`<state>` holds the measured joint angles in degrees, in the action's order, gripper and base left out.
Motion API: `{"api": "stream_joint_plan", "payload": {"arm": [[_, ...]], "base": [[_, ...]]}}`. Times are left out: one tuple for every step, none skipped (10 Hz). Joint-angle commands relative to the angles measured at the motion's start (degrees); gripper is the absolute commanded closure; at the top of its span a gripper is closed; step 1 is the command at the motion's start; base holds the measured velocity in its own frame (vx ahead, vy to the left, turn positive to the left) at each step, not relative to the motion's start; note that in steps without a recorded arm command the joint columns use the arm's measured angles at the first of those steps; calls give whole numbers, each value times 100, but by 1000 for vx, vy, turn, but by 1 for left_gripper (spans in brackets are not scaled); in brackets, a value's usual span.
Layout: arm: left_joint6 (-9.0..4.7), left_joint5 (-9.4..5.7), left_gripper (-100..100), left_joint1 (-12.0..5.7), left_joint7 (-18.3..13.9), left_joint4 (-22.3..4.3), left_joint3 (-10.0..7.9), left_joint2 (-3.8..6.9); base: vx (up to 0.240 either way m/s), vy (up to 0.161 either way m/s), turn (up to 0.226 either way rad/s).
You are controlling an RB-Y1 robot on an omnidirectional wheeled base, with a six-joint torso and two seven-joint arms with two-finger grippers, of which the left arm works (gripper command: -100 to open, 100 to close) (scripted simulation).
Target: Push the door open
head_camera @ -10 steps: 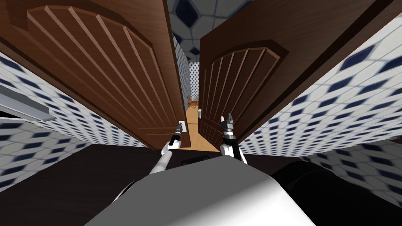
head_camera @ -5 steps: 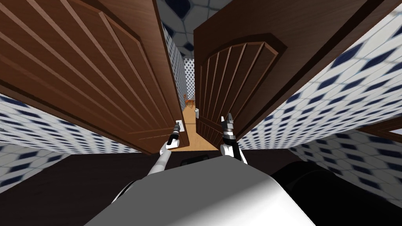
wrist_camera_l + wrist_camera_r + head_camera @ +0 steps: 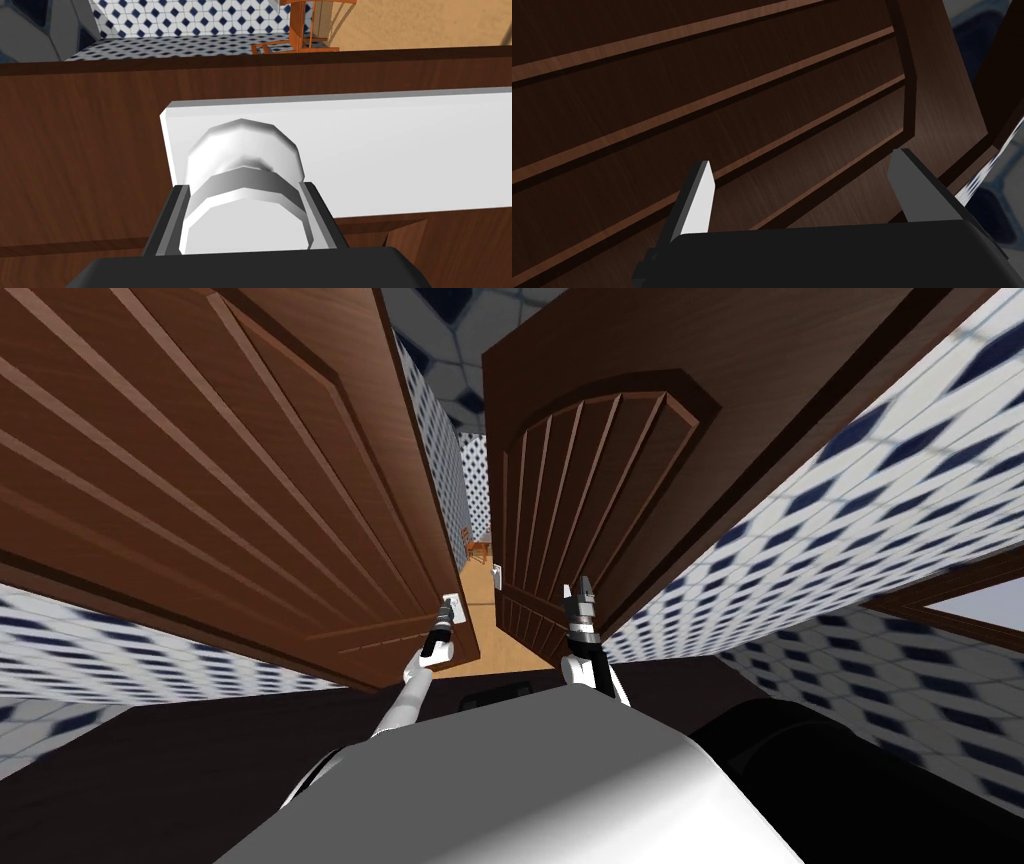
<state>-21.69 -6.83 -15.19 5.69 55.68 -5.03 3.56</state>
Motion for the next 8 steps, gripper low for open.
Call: {"api": "stream_joint_plan", "payload": {"arm": [[38,-18,100,22,59,243,-149,74],[38,-18,100,22,59,243,-149,74],[38,-18,100,22,59,243,-149,74],[18,-42,100,-4,141,239,-323,75],[18,-42,100,-4,141,239,-323,75],[18,-42,100,-4,141,239,-323,75],[18,-42,100,-4,141,239,-323,75],[-3,-66,100,-31,224,235,-498,75]], "base": [[22,12,-64],[12,-1,-9],[9,3,33],[24,4,-123],[23,8,-70],[12,13,18],[6,14,28],[31,31,-68]]}}
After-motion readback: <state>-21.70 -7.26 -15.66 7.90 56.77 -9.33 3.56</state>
